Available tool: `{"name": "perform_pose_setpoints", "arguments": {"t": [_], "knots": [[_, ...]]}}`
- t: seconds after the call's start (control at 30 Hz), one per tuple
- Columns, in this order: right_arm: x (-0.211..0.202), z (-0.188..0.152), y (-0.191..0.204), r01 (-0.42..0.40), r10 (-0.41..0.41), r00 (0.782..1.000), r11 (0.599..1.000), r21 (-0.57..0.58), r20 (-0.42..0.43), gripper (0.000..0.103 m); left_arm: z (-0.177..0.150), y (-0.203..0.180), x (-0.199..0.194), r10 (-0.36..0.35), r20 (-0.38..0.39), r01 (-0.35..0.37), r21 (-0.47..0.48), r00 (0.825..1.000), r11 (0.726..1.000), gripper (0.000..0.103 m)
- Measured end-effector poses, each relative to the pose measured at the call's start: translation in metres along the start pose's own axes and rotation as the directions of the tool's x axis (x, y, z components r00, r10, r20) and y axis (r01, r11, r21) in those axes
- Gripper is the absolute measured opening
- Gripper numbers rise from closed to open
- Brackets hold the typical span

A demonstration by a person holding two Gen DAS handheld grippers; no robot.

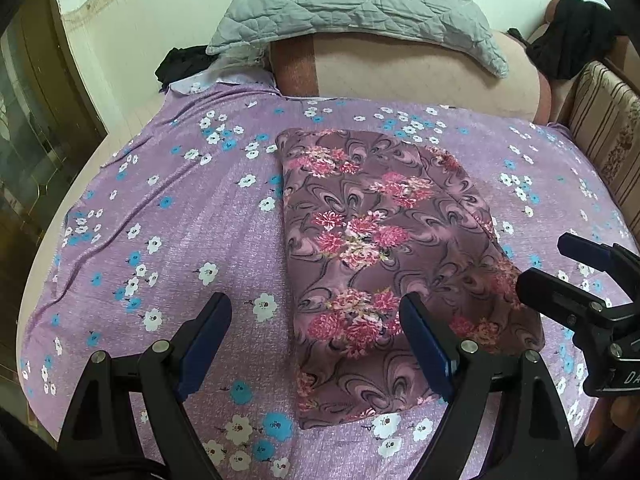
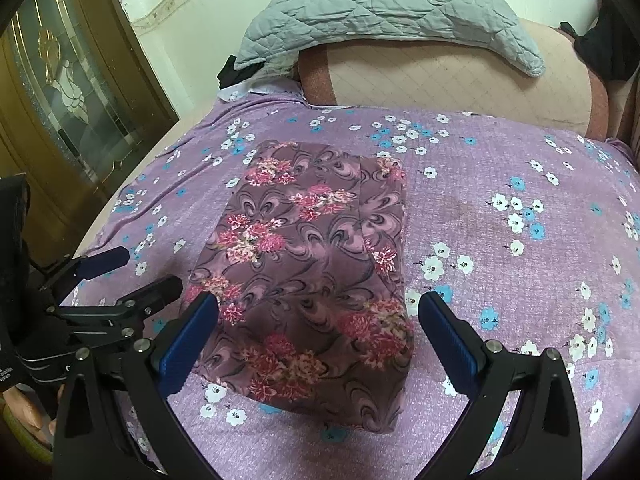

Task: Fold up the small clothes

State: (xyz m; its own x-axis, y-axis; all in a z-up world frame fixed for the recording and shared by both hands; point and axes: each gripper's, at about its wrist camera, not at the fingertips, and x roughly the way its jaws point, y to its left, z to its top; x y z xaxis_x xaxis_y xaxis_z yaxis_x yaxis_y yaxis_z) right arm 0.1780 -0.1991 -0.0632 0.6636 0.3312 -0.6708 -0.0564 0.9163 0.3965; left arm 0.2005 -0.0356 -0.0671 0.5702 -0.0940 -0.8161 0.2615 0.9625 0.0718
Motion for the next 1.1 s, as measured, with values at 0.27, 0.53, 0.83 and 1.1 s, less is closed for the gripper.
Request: {"name": "perform_pose_setpoints", "arguments": {"t": [0.27,0.53,0.83,1.1], "knots": [[0.006,0.006,-0.004,0.008,-0.008,1.000,1.000,-0.007,-0.010,0.100,0.005,-0.001,0.010,-0.005,-0.024,0.005,0.002,1.000,1.000,0.086],[0.013,0.016,-0.013,0.025,-0.025,1.000,1.000,0.002,-0.009,0.100,0.014,0.002,0.014,0.005,-0.009,-0.005,-0.001,1.000,1.000,0.086],[0.015,0.017,-0.016,0.041,-0.041,0.999,0.999,0.009,-0.006,0.100,0.017,0.003,0.016,0.032,-0.003,-0.032,0.010,0.999,0.999,0.086],[0.013,0.019,-0.015,0.052,-0.052,0.999,0.999,0.006,0.002,0.100,0.016,0.002,0.022,0.041,-0.023,-0.041,0.006,0.999,0.999,0.086]]}}
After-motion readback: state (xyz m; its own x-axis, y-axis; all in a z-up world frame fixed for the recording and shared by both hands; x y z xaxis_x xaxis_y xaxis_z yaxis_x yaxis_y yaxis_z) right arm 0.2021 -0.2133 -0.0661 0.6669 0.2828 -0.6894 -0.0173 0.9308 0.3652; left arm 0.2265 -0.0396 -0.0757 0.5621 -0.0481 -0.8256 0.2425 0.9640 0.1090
